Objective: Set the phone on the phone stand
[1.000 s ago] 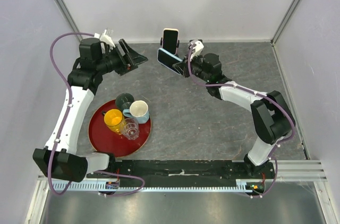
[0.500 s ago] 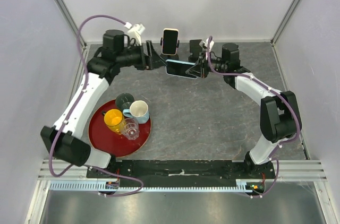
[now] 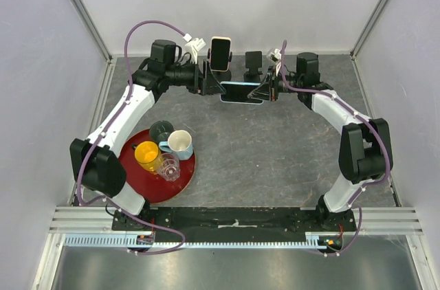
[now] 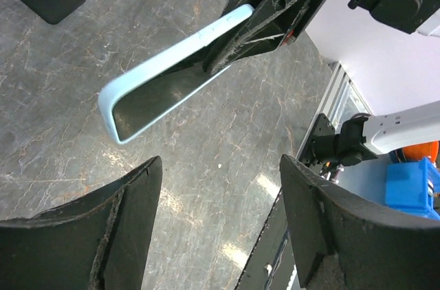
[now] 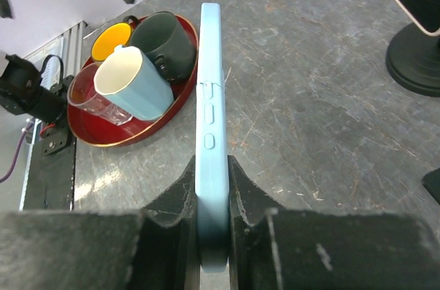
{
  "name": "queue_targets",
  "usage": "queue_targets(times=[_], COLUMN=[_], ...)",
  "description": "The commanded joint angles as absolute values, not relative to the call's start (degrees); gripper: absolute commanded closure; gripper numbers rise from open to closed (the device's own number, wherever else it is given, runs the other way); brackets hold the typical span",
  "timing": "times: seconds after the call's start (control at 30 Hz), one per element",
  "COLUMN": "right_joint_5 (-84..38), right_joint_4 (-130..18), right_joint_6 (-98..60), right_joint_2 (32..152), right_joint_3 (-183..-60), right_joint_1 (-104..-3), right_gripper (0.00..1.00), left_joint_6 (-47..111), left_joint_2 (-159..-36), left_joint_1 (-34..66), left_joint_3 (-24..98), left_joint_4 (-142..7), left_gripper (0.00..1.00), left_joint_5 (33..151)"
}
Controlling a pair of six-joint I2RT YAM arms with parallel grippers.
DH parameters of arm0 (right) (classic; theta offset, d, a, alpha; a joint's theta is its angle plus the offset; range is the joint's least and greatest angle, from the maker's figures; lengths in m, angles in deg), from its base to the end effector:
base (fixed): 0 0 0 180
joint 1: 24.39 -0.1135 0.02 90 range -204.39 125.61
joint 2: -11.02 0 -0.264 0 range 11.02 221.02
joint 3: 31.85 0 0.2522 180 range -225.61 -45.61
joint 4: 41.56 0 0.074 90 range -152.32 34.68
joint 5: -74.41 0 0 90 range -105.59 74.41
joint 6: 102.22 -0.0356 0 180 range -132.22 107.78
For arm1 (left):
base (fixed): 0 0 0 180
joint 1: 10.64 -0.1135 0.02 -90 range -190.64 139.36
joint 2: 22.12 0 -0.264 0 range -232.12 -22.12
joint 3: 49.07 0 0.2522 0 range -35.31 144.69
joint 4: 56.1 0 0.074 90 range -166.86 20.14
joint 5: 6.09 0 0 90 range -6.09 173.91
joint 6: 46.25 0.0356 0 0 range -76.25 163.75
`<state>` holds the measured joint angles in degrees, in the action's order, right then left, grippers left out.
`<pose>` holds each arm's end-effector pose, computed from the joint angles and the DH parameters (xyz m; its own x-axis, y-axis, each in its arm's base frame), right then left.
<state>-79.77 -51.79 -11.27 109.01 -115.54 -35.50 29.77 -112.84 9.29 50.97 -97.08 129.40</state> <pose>0.3692 0.1052 0.2755 -0.3926 -0.0845 -0.9158 -0.8941 0.2682 0.3586 0.3264 -0.1454 0.3664 -0.6744 0.0644 -0.7355 0.6664 0.4820 -0.5688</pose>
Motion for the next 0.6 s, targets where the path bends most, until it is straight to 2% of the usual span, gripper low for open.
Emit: queue_targets(times=[0.0,0.1,0.13,0.23,0.57], right_joint_5=[-85.99,-83.72,-82.05,-78.44,-82.04], right_joint_4=[-55.14,-71.08,-82.45,-92.73,-98.20], right_joint_6=[-4.94,5.93,10.93,19.15,24.16], right_joint_2=[107.61,109.62,110.33,113.23,110.87], right_joint_3=[-120.13,-125.74,-129.94,-135.76,-136.49], right_joint_1=[-37.65,-40.19,-41.17,-43.81,-44.43], right_gripper=[1.00,1.00,1.00,1.00,1.00], left_joint_6=[34.08,35.14,35.92,36.28,40.67], left_joint_2=[-114.23,-113.01,-112.48,-113.43,-115.81], left_joint_1=[9.40,9.40,9.49,9.40,10.54], left_joint_3=[52.31,52.15,51.45,52.40,51.01], left_joint_4=[-95.78,-97.02,-96.58,-96.40,-100.80], left_gripper=[0.25,0.25,0.25,0.25,0.27], left_joint_5=[132.60,131.12,130.67,130.31,144.55])
